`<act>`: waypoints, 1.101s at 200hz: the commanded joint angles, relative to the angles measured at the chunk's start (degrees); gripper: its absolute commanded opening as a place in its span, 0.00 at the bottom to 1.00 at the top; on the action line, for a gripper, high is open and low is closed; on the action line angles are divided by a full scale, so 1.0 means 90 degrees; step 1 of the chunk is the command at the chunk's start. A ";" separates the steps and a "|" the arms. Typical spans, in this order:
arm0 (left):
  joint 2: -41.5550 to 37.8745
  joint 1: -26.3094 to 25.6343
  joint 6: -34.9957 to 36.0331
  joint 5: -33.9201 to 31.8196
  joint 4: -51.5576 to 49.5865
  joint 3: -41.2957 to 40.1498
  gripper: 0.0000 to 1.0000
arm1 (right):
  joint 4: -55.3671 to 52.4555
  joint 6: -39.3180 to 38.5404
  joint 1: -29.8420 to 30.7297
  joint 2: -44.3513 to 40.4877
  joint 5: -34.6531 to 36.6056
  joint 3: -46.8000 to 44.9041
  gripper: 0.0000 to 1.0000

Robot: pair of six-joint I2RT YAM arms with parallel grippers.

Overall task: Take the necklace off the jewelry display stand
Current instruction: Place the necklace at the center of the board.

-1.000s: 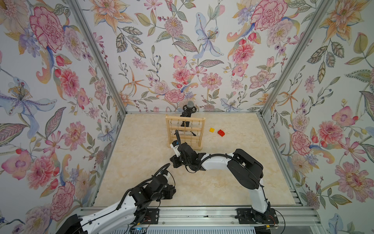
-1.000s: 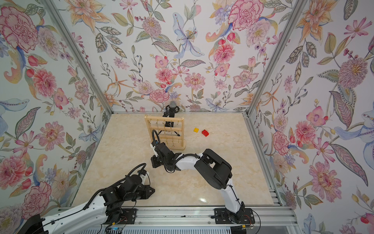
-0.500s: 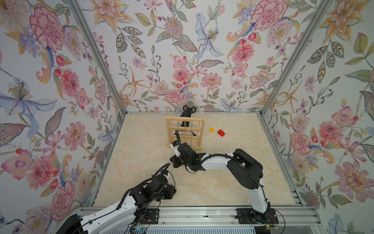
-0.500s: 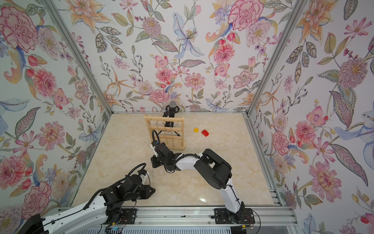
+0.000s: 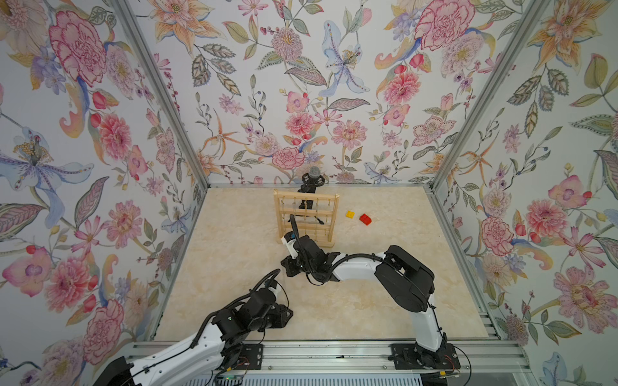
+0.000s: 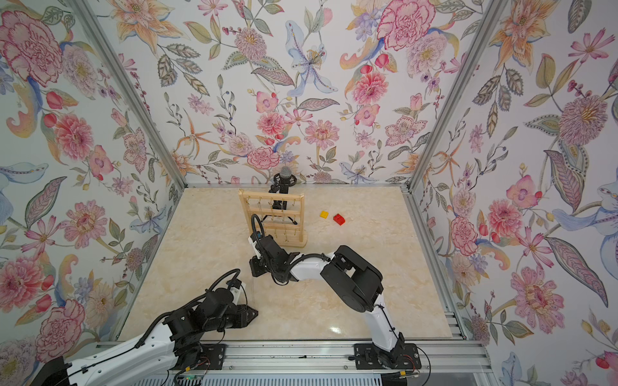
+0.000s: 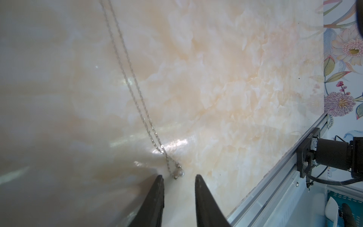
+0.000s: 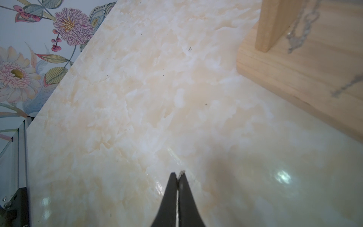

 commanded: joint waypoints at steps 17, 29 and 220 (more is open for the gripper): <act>-0.0252 0.0080 -0.0185 -0.0584 -0.0514 0.0062 0.33 | 0.0065 -0.0024 -0.0044 0.0151 0.0158 0.0113 0.08; -0.0372 0.0080 -0.0207 -0.0731 -0.0596 0.0065 0.35 | 0.0047 -0.0023 -0.0064 0.0163 0.0183 0.0129 0.09; -0.0266 0.0635 0.0510 -0.1476 -0.0940 0.1234 0.62 | -0.0099 -0.0104 -0.0105 -0.0591 0.0272 -0.0075 0.25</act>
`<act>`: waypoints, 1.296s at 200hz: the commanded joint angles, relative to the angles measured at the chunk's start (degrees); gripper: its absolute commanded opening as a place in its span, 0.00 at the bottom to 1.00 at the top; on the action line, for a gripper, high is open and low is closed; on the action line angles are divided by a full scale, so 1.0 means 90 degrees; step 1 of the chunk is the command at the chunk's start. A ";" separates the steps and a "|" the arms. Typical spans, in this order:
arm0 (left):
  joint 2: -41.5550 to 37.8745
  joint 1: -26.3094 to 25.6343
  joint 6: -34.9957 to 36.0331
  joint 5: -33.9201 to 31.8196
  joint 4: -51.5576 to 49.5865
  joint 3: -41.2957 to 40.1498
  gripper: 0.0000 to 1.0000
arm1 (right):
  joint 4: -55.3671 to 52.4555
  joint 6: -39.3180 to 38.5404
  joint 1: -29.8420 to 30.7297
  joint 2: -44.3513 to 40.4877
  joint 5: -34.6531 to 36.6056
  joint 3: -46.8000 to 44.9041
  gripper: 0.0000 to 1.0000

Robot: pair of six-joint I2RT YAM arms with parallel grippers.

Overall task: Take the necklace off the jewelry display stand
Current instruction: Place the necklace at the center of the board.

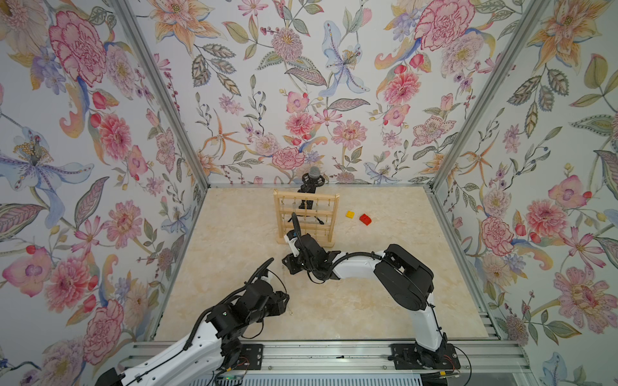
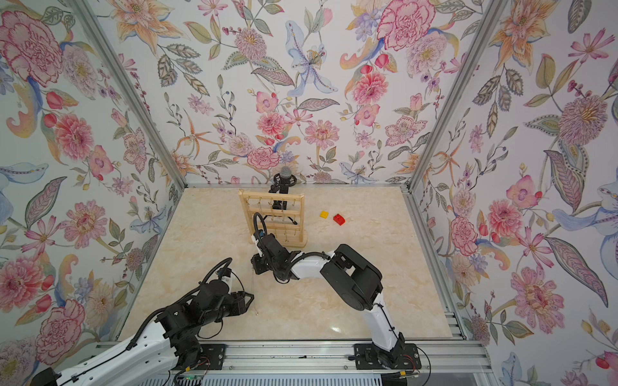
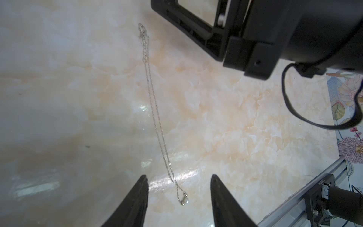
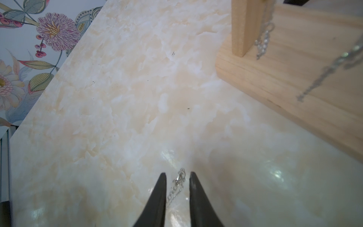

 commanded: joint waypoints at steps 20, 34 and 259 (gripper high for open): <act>-0.0039 0.0221 0.0547 -0.0441 -0.0248 0.0603 0.77 | -0.0090 -0.0185 0.0087 -0.0942 0.0115 -0.0194 0.29; 0.0000 0.0231 0.0711 -0.0587 -0.0306 0.0798 0.86 | -0.0176 -0.0246 0.0154 -0.1234 0.0203 -0.0258 0.32; 0.1712 0.0404 0.4596 -0.2045 0.0582 0.3176 0.99 | 0.0810 0.1080 -0.3167 -0.7214 -0.2093 -0.4360 0.58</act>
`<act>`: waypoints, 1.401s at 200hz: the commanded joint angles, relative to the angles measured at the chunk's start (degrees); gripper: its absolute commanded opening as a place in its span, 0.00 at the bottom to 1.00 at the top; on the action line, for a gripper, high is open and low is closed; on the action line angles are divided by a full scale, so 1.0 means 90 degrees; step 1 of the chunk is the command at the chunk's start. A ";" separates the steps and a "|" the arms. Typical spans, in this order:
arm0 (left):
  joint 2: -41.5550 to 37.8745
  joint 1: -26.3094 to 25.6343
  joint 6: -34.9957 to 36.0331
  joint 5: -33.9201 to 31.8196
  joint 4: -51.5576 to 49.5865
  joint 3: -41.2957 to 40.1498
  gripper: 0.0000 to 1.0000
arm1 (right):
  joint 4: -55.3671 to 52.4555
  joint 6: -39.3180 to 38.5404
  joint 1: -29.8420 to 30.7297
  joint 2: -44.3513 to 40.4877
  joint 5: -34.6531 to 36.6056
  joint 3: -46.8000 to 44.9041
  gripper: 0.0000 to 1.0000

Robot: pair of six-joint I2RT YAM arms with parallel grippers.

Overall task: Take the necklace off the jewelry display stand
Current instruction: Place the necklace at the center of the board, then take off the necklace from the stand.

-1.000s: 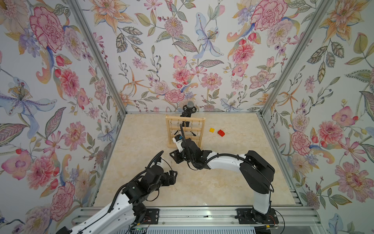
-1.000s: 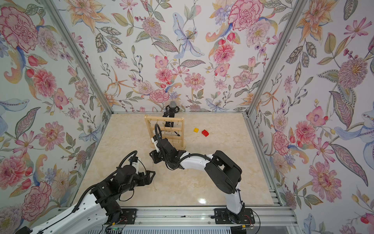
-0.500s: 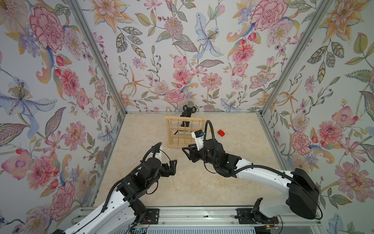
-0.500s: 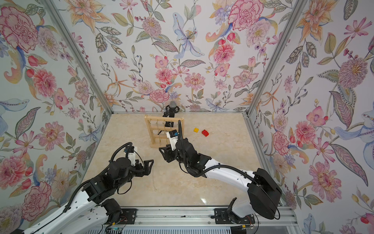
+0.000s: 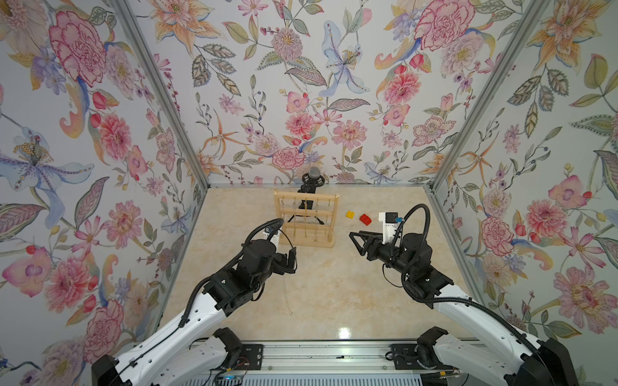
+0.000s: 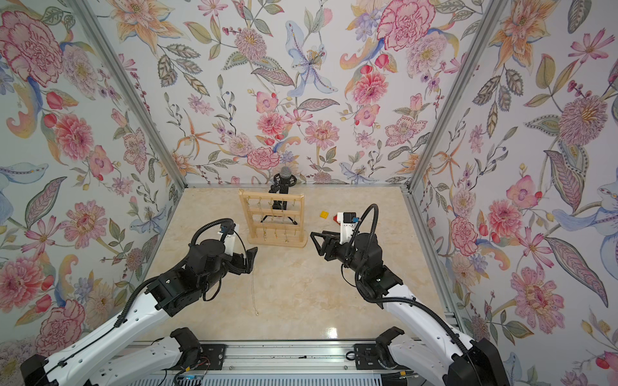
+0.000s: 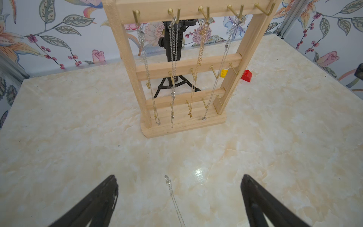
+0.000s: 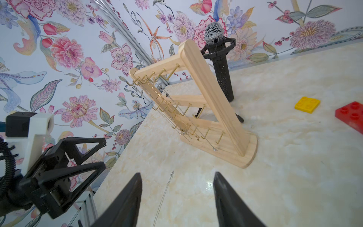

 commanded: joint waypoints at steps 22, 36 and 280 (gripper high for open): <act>0.0167 0.0580 0.0638 0.0696 0.0778 -0.0339 0.99 | 0.0275 0.0185 -0.0512 -0.0254 -0.1179 -0.0064 0.57; 0.0215 0.0825 0.0673 0.1135 0.0831 -0.0412 0.99 | 0.0242 0.0185 -0.0596 -0.0243 -0.1378 -0.0019 0.57; -0.0288 0.1072 0.0823 0.1275 0.0737 -0.0618 0.99 | -0.0685 -0.1091 0.1623 0.3465 0.2039 0.3482 0.34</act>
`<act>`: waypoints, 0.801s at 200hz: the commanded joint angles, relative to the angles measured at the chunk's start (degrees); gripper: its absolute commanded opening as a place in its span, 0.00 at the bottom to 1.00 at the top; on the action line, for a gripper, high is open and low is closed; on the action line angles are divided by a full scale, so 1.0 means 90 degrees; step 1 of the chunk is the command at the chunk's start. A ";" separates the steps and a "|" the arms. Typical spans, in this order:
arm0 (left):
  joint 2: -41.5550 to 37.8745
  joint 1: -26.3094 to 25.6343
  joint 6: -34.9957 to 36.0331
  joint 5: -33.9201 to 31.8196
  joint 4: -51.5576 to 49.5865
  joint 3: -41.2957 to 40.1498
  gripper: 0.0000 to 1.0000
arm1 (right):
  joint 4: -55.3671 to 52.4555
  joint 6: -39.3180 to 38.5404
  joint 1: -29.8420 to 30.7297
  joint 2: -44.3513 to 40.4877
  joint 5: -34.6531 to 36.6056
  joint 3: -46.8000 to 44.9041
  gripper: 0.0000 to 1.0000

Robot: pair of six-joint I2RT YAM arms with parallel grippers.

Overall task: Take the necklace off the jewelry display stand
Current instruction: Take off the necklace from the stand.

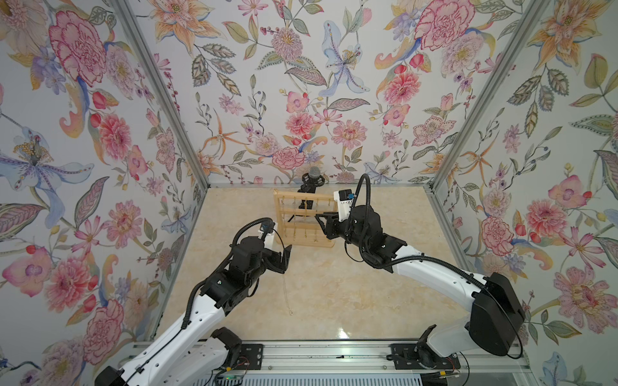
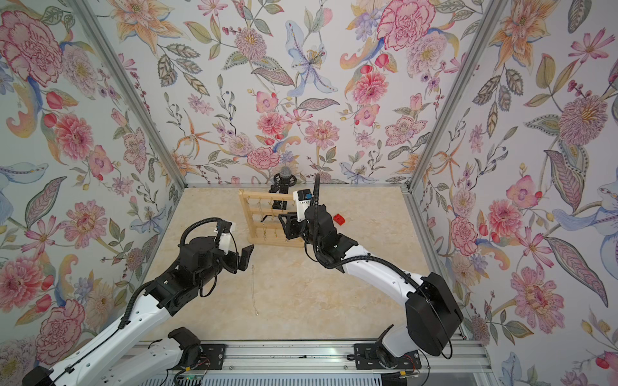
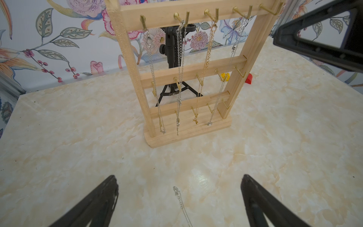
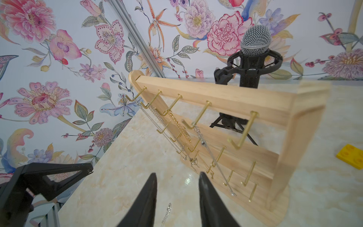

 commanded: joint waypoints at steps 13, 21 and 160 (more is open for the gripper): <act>-0.0059 0.0078 0.0080 0.0228 0.0007 -0.0075 0.99 | -0.0067 -0.0184 0.0056 0.0326 0.0314 0.0405 0.32; -0.0059 0.0074 0.0079 0.0273 0.0012 -0.0066 0.99 | -0.0074 -0.0198 0.0076 0.0395 0.0386 0.0456 0.32; -0.0058 0.0081 0.0089 0.0399 0.0037 -0.0070 0.99 | -0.0038 -0.0367 0.0086 0.0963 0.0672 0.0892 0.22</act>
